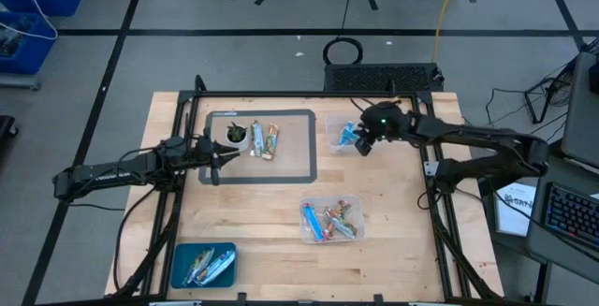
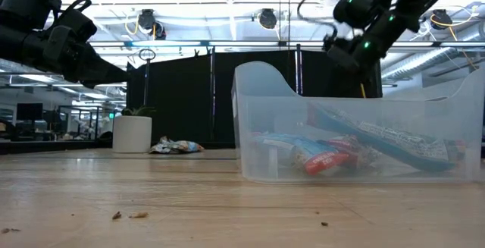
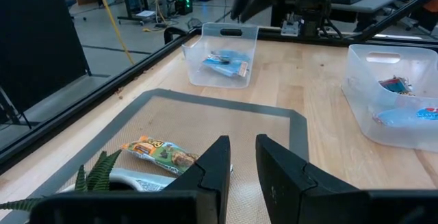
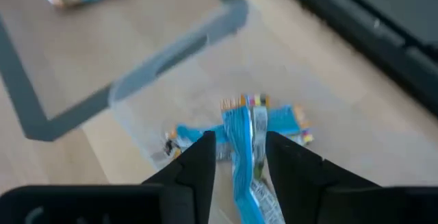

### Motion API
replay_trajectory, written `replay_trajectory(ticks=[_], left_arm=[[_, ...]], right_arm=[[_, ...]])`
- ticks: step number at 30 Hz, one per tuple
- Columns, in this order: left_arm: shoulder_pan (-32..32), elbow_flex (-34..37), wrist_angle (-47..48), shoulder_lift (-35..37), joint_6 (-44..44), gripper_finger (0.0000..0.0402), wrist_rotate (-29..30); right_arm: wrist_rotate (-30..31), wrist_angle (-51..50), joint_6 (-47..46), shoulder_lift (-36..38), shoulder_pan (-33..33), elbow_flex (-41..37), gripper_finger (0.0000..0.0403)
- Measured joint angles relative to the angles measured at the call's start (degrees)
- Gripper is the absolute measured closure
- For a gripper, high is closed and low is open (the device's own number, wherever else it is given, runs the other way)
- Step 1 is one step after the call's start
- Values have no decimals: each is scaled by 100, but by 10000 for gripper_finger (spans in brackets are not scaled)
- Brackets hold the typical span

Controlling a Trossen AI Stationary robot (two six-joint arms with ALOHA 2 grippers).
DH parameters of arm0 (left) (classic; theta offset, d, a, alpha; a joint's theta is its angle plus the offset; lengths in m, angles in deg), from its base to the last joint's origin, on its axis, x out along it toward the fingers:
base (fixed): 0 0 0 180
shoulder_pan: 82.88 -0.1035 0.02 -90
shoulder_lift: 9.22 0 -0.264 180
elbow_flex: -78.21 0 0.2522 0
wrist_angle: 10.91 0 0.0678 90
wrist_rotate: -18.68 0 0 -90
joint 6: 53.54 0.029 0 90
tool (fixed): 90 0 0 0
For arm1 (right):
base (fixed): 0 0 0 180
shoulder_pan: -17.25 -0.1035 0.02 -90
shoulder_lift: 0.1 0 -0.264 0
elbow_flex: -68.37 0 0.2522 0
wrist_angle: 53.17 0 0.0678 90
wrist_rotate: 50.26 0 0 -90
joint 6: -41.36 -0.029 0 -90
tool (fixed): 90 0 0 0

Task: Pick and place Granola Bars by type
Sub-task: Put the yellow granola bar into the top transparent bin

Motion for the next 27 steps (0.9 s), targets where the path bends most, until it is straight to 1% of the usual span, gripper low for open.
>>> replay_trajectory(ticks=[5,7,10,13,19,22,26,27], left_arm=[[-1,0,-410,2,-14,325,0],[-1,0,-459,-1,-15,325,0],[-2,0,-477,2,-15,325,0],[-2,0,-472,2,-27,325,1],[-2,0,-479,-1,-294,325,0],[-2,0,-556,2,-327,325,-4],[-1,0,-621,-1,-351,325,-4],[0,0,-645,-1,-342,325,-4]], right_arm=[[-143,64,405,717,-166,-12,285],[-157,493,562,1029,-356,-180,286],[-157,1390,983,1536,-670,-717,286],[-157,2270,1185,2069,-882,-1356,287],[-142,3579,1183,3054,-940,-2530,288],[-140,3986,1180,3474,-940,-2947,289],[-85,4165,1214,3934,-940,-3411,289],[10,4201,1222,4047,-940,-3508,289]])
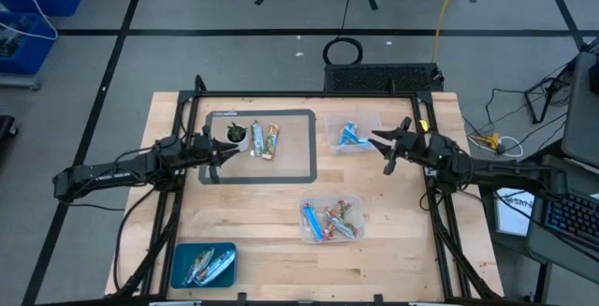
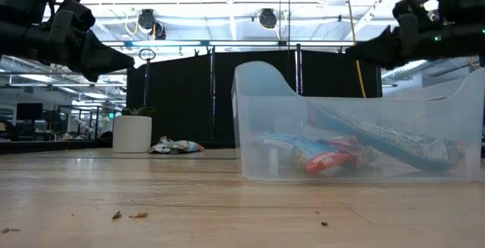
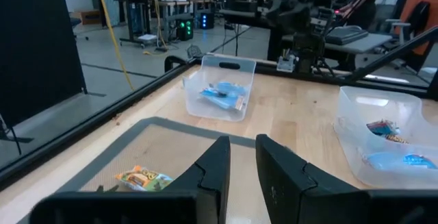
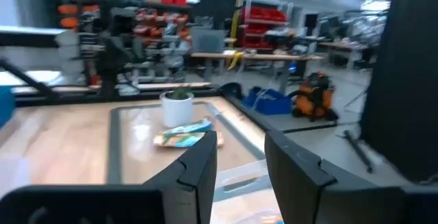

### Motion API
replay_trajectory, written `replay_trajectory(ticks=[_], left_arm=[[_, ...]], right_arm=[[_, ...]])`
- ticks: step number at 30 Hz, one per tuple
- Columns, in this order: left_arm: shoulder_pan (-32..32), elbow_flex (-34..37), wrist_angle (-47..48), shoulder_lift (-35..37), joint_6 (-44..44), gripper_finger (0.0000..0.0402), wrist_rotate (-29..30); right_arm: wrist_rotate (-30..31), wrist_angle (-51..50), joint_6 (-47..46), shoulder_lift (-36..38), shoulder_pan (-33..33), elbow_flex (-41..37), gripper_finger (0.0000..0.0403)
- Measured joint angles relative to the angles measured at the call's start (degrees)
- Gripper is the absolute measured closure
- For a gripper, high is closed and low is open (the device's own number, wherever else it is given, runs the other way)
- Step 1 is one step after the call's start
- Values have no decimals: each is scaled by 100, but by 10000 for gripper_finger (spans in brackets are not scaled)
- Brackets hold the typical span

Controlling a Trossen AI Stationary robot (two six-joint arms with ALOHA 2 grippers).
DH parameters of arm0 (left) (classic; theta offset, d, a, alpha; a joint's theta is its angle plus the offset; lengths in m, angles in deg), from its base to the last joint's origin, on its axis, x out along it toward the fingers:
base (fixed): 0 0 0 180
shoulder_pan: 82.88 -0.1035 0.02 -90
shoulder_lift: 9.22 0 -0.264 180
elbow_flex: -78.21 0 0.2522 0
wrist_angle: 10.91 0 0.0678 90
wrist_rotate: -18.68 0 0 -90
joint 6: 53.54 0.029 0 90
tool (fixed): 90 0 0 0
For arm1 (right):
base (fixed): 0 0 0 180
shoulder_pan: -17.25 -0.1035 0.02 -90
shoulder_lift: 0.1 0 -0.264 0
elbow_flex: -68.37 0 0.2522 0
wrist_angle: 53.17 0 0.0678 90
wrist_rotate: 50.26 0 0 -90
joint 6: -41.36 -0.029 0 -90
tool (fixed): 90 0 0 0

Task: Pick and place Granola Bars by type
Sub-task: Put the yellow granola bar into the top transparent bin

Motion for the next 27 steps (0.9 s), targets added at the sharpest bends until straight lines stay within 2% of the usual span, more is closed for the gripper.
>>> replay_trajectory(ticks=[7,17,22,27], left_arm=[[-2,0,-64,0,17,325,0],[-2,0,-15,-69,-404,325,203],[-2,-448,760,-650,-1049,325,478],[-2,-1165,1383,-1736,-1053,325,800]], right_arm=[[470,-235,160,628,0,-271,289],[462,-427,256,799,0,-287,289],[461,-432,222,798,0,-291,289],[460,-430,-200,797,0,-295,289]])
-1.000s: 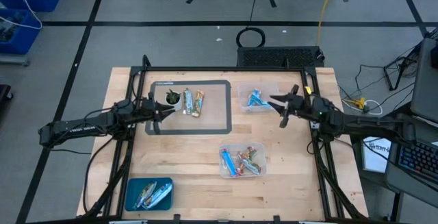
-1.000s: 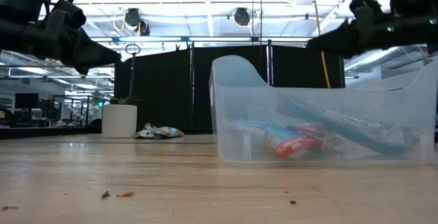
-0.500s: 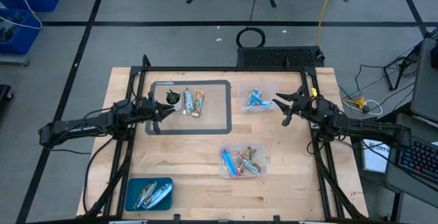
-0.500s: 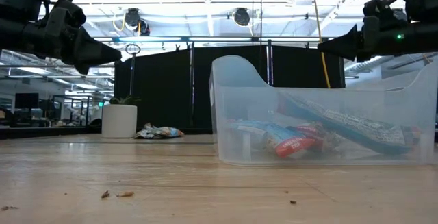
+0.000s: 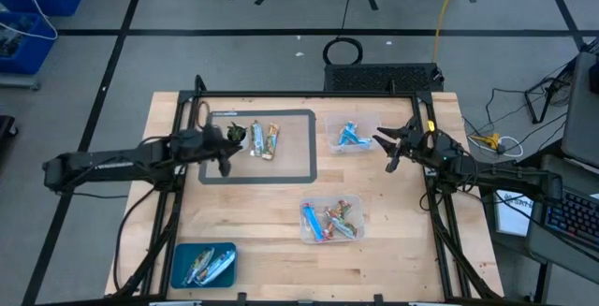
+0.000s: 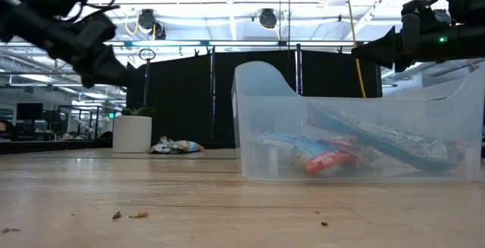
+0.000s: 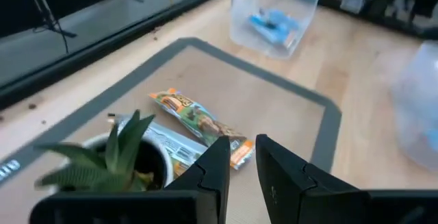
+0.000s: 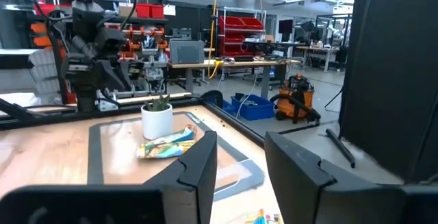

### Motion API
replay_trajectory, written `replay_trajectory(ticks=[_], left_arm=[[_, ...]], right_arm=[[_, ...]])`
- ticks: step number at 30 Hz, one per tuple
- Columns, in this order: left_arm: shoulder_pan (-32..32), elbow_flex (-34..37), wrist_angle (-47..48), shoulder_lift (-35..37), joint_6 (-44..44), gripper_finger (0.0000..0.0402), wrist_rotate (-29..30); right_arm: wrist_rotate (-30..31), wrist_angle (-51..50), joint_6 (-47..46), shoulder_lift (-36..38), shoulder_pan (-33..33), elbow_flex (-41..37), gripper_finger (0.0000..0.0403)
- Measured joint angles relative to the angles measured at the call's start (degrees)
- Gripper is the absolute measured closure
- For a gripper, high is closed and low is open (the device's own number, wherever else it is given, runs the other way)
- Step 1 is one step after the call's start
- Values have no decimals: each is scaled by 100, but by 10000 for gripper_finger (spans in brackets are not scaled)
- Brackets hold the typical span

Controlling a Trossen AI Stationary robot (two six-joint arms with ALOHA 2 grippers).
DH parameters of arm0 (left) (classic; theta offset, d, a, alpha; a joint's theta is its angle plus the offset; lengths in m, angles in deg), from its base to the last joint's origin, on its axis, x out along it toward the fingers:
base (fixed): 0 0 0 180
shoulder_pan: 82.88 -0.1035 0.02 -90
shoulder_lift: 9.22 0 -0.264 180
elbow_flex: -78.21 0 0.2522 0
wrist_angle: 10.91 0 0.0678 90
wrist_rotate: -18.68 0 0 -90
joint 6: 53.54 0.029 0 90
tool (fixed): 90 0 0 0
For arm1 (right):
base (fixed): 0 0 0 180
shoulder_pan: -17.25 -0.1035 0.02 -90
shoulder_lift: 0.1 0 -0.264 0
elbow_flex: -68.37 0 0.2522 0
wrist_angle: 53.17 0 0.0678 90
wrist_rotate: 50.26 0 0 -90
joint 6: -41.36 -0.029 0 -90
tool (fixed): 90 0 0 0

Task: Pick and place Granola Bars by type
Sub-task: Put the yellow granola bar into the top transparent bin

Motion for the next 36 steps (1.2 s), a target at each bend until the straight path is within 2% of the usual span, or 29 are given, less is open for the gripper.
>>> replay_trajectory(ticks=[5,7,10,12,18,23,27,31,36], left_arm=[[0,-649,31,-1183,319,325,-17],[-19,-915,21,-1637,155,325,267],[-134,-1303,54,-2241,-436,325,1014],[-274,-1575,112,-2618,-535,325,1120],[-843,-2627,865,-3843,-490,306,767],[-1397,-3680,1852,-4740,-371,261,433],[-1836,-4397,2583,-5324,-194,219,-180],[-2147,-4876,3134,-5919,6,197,-968],[-2343,-5189,3649,-6604,201,199,-758]], right_arm=[[0,1,6,0,0,-4,289],[0,0,6,0,0,-4,289],[-2,0,6,0,0,-4,289],[-2,2,6,0,0,-4,289],[-2,0,5,-2,0,-7,289],[-2,0,3,-2,0,-7,289],[-2,1,3,-2,0,-10,289],[-2,2,3,-2,0,-11,289],[-2,2,3,-2,0,-11,289]])
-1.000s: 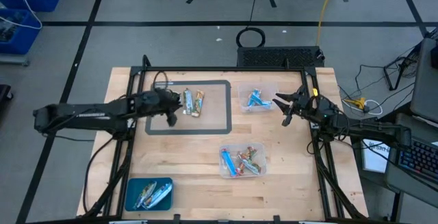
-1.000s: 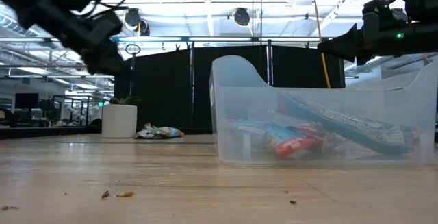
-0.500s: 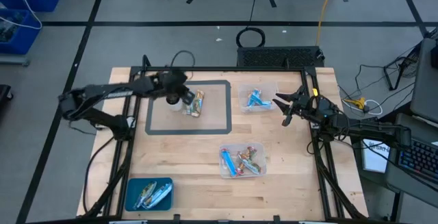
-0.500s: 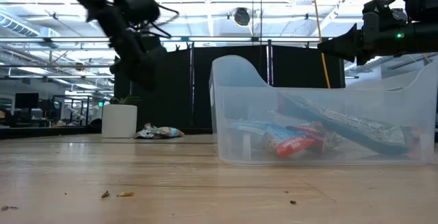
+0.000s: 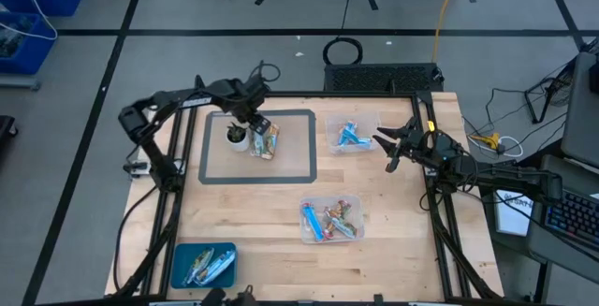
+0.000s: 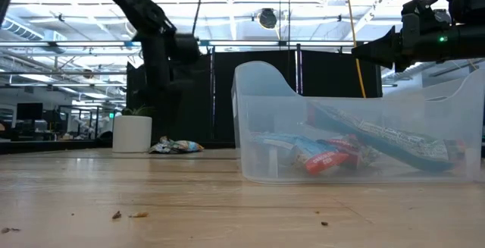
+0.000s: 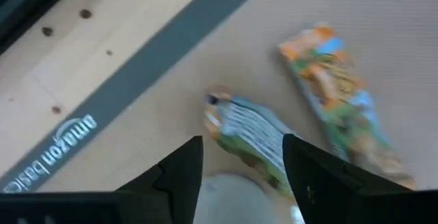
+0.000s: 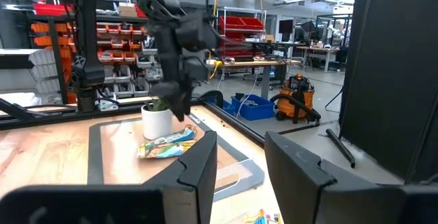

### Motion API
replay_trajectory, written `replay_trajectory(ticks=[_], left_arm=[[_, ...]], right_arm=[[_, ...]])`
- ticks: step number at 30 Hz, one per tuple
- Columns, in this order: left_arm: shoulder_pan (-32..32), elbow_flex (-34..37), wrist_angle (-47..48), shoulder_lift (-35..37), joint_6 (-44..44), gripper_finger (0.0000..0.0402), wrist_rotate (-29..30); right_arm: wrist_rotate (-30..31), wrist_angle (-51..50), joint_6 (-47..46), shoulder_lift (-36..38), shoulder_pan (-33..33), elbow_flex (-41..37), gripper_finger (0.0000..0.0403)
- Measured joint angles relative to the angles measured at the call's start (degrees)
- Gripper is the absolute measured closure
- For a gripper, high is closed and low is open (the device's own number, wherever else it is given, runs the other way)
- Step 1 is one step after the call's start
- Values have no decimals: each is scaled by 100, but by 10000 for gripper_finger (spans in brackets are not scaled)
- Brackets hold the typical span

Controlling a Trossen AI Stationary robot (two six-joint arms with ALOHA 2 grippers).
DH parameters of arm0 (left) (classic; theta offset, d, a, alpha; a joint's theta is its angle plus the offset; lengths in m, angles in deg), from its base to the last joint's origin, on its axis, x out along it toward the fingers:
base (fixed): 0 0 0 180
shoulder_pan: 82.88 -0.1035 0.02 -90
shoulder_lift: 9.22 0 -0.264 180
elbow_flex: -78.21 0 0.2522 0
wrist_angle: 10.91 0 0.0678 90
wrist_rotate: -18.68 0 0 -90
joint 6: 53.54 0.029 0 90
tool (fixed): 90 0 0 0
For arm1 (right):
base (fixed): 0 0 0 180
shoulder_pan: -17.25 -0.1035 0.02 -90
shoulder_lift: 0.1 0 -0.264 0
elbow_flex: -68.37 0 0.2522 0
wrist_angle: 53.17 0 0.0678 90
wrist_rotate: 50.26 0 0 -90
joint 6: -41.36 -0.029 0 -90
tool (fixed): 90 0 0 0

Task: Pick and place Granola Bars by type
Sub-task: Put the yellow granola bar into the top transparent bin

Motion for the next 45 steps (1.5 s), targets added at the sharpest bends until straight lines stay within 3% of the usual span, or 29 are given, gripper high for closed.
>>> replay_trajectory(ticks=[20,25,33,38,45], left_arm=[[-116,-22,-227,-840,202,213,148],[-116,-22,-241,-784,297,253,61],[-97,-31,-287,-763,587,387,85],[-46,-22,-352,-474,851,395,250],[46,-22,-391,536,1092,398,286]], right_arm=[[-2,0,0,0,0,0,289],[-1,-1,0,0,0,0,289],[-2,-1,-1,1,0,0,289],[-2,0,0,0,0,0,289],[-2,0,-1,1,0,0,289]])
